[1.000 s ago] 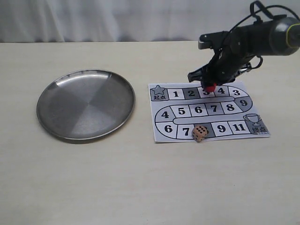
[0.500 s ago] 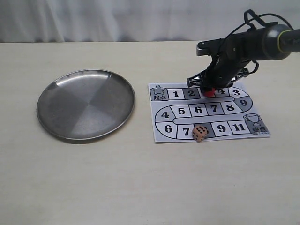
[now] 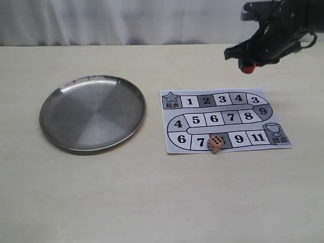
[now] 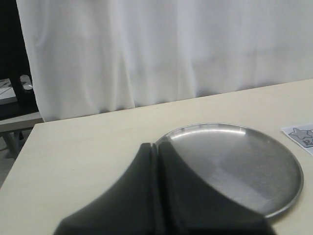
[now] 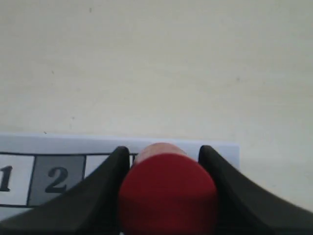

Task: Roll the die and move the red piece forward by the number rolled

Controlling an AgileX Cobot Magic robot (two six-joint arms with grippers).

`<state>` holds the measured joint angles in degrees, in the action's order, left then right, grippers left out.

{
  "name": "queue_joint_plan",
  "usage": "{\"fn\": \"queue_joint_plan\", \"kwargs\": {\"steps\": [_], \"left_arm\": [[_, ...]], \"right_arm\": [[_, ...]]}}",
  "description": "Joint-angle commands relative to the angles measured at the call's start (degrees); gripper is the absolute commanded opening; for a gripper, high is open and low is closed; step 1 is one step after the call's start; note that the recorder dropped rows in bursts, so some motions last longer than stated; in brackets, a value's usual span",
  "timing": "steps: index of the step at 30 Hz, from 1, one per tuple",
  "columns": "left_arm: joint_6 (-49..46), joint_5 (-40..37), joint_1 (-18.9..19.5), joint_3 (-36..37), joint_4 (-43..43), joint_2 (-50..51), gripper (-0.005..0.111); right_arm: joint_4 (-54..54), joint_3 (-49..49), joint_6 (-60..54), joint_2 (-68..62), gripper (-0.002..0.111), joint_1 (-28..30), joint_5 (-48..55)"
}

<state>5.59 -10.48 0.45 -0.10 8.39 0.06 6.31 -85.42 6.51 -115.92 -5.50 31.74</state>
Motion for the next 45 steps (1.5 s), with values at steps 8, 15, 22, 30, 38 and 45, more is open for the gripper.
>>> {"fn": "queue_joint_plan", "kwargs": {"steps": [8, 15, 22, 30, 38, 45], "left_arm": [[0.05, 0.55, -0.48, 0.1, -0.13, -0.06, 0.0], [0.05, 0.55, -0.48, 0.1, -0.13, -0.06, 0.0], [0.05, 0.55, -0.48, 0.1, -0.13, -0.06, 0.0], [0.05, 0.55, -0.48, 0.1, -0.13, -0.06, 0.0], [0.05, 0.55, -0.48, 0.1, -0.13, -0.06, 0.0], [0.05, 0.55, -0.48, 0.1, -0.13, -0.06, 0.0]], "right_arm": [[0.55, 2.51, 0.19, -11.66, 0.005, 0.25, -5.35], [0.55, 2.51, 0.19, -11.54, 0.005, 0.25, -5.35], [0.55, 2.29, 0.19, -10.3, 0.005, 0.34, -5.22], [2.55, 2.18, 0.19, 0.52, 0.005, 0.34, -4.3], [1.73, 2.56, 0.43, 5.01, 0.005, 4.31, -2.54], [1.63, 8.44, 0.43, -0.3, 0.005, 5.67, -8.79]]}}
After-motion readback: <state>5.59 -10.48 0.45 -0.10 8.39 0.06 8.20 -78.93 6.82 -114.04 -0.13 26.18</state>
